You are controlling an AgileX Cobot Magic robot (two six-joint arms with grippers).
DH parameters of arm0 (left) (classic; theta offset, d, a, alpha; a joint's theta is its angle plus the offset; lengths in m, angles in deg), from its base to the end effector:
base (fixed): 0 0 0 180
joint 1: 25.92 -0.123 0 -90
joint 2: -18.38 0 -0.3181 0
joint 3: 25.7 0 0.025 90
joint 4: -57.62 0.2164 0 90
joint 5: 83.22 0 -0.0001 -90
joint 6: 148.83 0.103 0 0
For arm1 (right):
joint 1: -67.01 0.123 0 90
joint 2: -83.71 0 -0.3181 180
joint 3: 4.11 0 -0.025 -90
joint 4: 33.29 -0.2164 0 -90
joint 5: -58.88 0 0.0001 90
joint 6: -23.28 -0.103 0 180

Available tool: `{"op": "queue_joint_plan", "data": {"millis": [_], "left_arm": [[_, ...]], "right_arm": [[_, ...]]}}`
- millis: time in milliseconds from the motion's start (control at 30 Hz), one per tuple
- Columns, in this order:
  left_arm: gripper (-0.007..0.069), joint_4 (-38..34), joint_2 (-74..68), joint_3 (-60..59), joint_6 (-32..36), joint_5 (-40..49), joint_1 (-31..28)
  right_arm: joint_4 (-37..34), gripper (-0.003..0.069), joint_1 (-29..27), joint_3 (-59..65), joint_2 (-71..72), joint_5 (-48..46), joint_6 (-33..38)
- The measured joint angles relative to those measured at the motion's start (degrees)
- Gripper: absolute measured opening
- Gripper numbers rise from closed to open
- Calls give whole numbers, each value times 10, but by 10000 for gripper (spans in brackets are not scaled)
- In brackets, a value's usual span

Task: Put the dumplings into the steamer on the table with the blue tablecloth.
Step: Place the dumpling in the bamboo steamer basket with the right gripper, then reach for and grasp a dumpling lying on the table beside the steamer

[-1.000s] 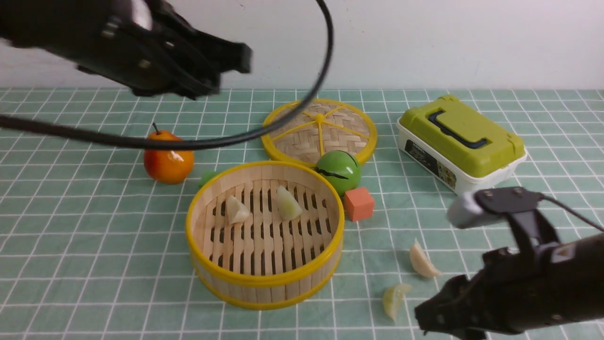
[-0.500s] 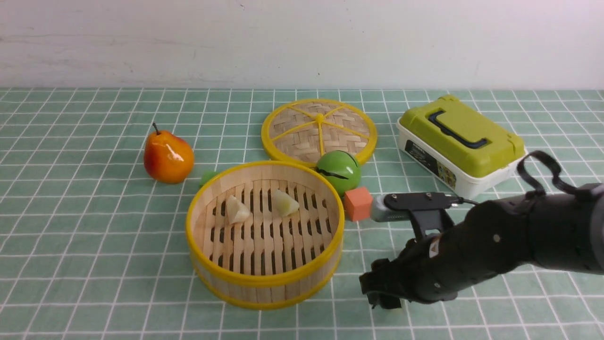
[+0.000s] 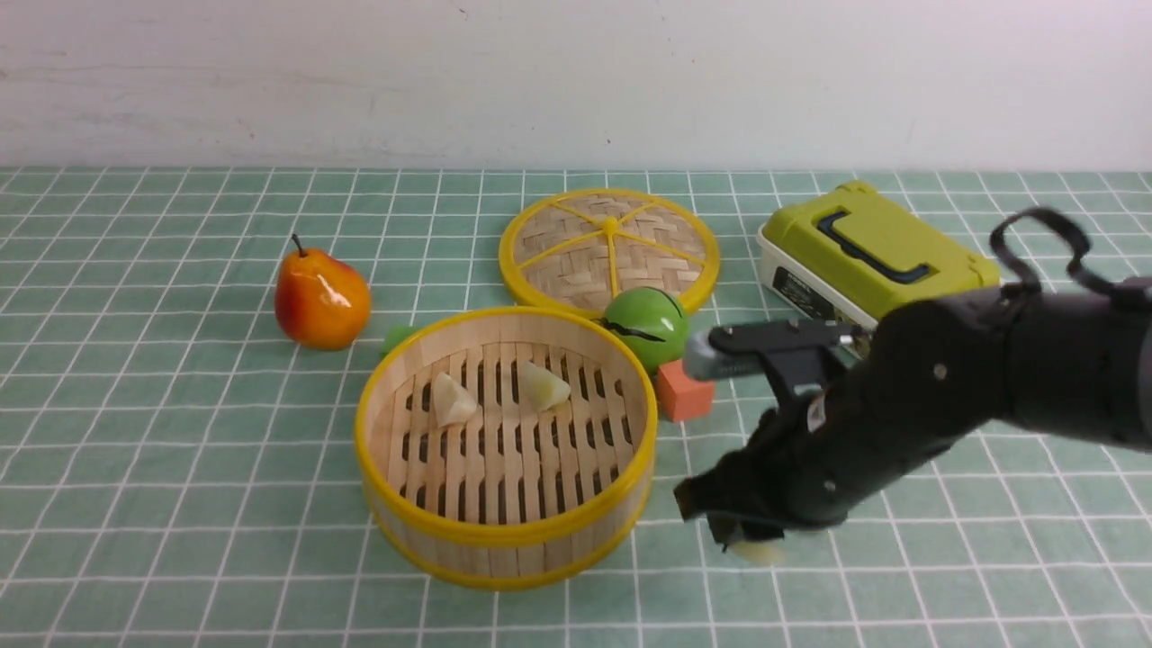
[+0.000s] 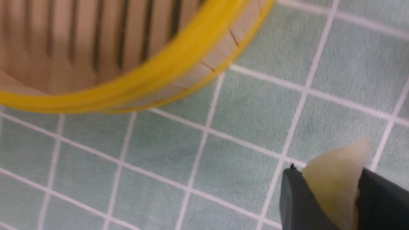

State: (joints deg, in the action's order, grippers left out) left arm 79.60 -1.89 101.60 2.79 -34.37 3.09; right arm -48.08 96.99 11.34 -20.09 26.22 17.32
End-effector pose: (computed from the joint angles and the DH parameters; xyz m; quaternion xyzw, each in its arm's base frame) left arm 0.0027 0.0317 0.2715 0.0445 0.8576 -0.0656 0.5082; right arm 0.2755 0.1753 0.2587 -0.1139 0.9593 0.1634 0.2000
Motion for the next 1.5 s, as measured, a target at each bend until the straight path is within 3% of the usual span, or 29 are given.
{"op": "queue_joint_plan", "data": {"millis": [133,433,667,733,867,900,967,1067,1167,1333,1500], "left_arm": [[-12,2,0,-18,0,-48,0],[-6,7,0,-31,0,-74,0],[0,8,0,-31,0,-76,0],[1,8,0,-31,0,-77,0],[5,9,0,-31,0,-78,0],[5,9,0,-31,0,-78,0],[7,9,0,-31,0,-78,0],[10,9,0,-31,0,-78,0],[12,9,0,-32,0,-78,0],[14,15,0,-48,0,-92,0],[17,19,0,-51,0,-92,0]], "right_arm": [[-44,202,7,-64,16,-7,15],[-173,202,106,-172,-122,160,165],[-213,202,112,-174,-210,200,177],[-224,225,112,-175,-210,201,177],[-232,358,111,-175,-199,202,179],[-232,358,111,-175,-199,202,179],[-224,442,101,-175,-170,190,192],[-191,486,72,-175,-105,150,213],[-139,496,31,-175,-49,94,224],[-4,501,-73,-161,20,-95,215],[20,501,-122,-75,-12,-119,183]]}}
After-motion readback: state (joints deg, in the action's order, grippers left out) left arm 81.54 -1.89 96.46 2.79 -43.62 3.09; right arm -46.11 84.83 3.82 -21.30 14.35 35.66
